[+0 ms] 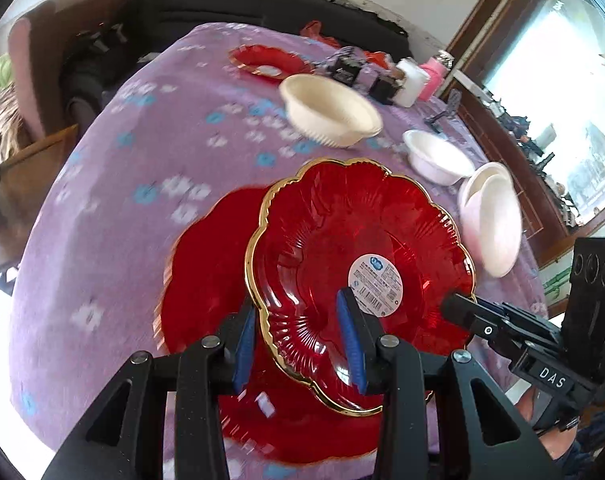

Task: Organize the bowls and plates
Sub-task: 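Lay the labeled red plate onto the wedding plate and open the left tool, then grasp the stack of white bowls by the rim with the right tool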

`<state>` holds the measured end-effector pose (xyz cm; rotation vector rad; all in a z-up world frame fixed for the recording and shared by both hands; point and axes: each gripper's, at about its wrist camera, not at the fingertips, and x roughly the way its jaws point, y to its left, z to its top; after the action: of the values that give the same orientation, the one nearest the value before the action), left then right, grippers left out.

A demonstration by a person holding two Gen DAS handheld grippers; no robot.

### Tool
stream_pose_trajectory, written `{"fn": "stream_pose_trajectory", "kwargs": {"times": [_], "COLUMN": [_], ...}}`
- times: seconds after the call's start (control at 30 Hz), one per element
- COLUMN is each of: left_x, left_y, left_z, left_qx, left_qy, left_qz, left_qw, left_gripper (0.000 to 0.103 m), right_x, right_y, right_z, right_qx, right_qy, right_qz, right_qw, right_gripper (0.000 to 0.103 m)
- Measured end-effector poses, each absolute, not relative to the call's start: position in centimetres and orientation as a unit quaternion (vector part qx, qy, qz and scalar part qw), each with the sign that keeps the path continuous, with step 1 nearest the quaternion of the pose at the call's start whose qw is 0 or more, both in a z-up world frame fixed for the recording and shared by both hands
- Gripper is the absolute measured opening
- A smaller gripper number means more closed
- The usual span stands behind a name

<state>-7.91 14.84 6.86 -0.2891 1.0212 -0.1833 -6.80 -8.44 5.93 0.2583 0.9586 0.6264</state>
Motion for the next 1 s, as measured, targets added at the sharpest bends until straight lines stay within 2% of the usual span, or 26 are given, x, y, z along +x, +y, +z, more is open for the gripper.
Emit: {"fn": "stream_pose_trajectory", "kwargs": {"times": [0.33,0.43,0.5,0.6,0.73,0.93,1.0], "left_x": [-9.3,-9.4,-9.4,-9.6,-9.9,-10.2,-10.3], "left_y": [15.7,15.0,14.6,14.5,14.8,15.5,15.4], "left_z": [5.0,5.2,5.4,5.8,6.6,7.7,8.1], "left_qx": [-0.111,-0.083,-0.064,-0.052,-0.048,-0.067,-0.075], "left_qy": [0.494,0.491,0.49,0.49,0.482,0.474,0.471], "left_qz": [-0.055,-0.047,-0.039,-0.04,-0.041,-0.051,-0.062], "left_qw": [0.861,0.866,0.868,0.869,0.874,0.876,0.877], "left_gripper": [0.036,0.044,0.055,0.061,0.067,0.068,0.068], "right_x": [-6.9,-6.9,-7.0,-6.8,-6.7,-7.1,-7.1], "right_y": [-5.4,-4.9,-4.5,-4.5,-4.5,-5.5,-6.3], "right_z": [3.7,3.7,3.6,3.5,3.9,4.9,5.2], "right_qx": [0.08,0.059,0.05,0.048,0.049,0.054,0.064], "right_qy": [0.476,0.478,0.481,0.486,0.486,0.476,0.474], "right_qz": [0.304,0.303,0.304,0.304,0.309,0.311,0.312], "right_qw": [0.821,0.822,0.821,0.818,0.816,0.821,0.821], "right_gripper": [0.024,0.024,0.025,0.025,0.034,0.05,0.05]}}
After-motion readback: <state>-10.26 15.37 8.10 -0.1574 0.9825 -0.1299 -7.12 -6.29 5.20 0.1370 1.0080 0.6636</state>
